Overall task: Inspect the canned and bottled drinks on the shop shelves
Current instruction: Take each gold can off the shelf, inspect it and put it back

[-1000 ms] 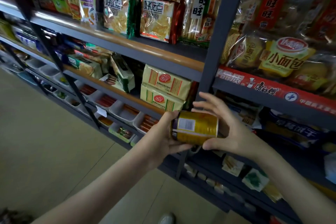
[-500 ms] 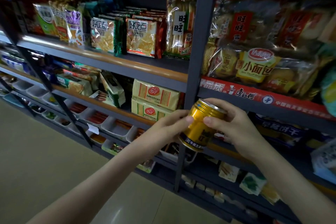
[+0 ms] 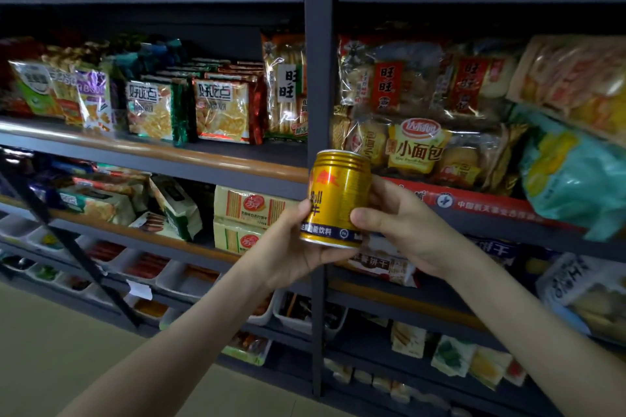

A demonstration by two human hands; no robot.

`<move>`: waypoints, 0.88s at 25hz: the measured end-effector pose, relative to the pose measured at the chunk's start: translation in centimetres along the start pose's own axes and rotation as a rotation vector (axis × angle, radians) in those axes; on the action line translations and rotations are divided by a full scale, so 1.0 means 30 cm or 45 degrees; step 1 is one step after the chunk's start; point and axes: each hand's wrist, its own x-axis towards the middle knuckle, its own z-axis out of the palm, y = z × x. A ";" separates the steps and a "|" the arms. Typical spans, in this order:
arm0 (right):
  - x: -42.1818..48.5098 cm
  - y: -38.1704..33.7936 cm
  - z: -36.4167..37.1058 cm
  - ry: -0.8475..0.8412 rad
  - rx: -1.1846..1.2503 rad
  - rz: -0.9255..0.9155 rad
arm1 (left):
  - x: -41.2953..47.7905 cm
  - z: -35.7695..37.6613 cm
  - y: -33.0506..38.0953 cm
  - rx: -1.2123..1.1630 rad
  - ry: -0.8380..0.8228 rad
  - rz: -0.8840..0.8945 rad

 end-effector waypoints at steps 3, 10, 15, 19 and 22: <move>-0.017 -0.038 -0.009 0.045 -0.131 -0.134 | 0.014 0.013 0.035 0.122 -0.015 0.069; -0.021 -0.057 -0.005 0.160 -0.916 -0.454 | 0.051 0.079 0.069 0.386 0.121 0.158; -0.050 -0.105 -0.028 0.109 -0.910 -0.362 | 0.046 0.122 0.097 0.496 0.200 0.132; -0.058 -0.354 -0.068 0.169 -0.922 -0.420 | 0.058 0.224 0.259 1.074 0.242 0.354; -0.040 -0.624 -0.108 0.377 -1.250 -0.543 | 0.081 0.346 0.421 1.467 0.199 0.738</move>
